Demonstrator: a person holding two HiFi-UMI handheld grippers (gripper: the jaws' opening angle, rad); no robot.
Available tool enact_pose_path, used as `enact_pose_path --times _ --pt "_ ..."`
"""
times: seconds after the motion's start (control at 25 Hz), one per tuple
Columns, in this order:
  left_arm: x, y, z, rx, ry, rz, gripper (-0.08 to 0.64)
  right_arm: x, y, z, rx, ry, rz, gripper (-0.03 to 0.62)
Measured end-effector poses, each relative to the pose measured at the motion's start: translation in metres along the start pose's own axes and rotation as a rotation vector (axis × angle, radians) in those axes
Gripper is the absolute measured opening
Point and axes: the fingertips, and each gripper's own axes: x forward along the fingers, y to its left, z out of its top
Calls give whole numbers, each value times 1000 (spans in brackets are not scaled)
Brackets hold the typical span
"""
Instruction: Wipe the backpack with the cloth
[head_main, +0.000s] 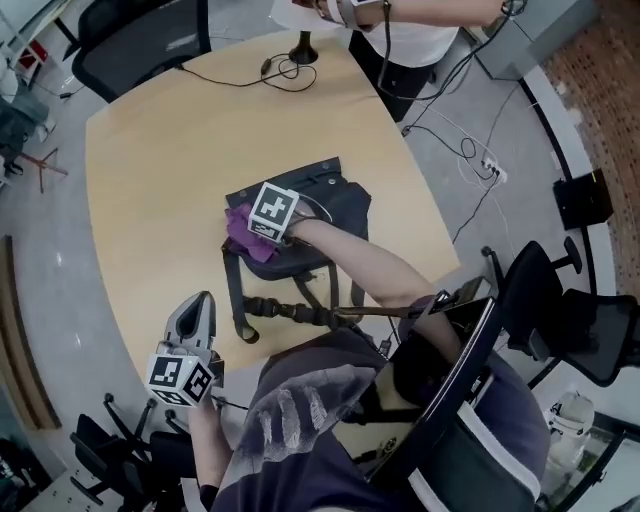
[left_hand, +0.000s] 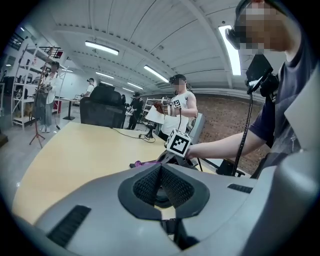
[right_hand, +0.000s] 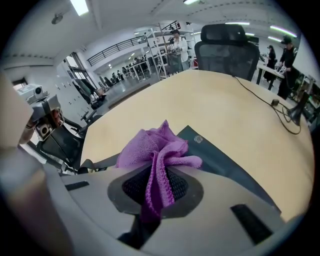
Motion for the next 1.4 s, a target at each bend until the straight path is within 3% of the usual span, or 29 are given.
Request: enact_pose_path --times 0.32,0.68,0.96,1.4 --pt "3 -19 17 46 -18 -4 6 -19 -21 -19 27 7 -37 32" --pt "7 -43 18 67 -17 -8 6 -58 -83 -83 96 56 -163 32" --pt "10 -55 15 75 -17 -6 6 -77 -103 -98 98 44 -218 32" --pt "11 -64 9 64 -22 -10 6 -145 -161 -158 118 144 -437 32"
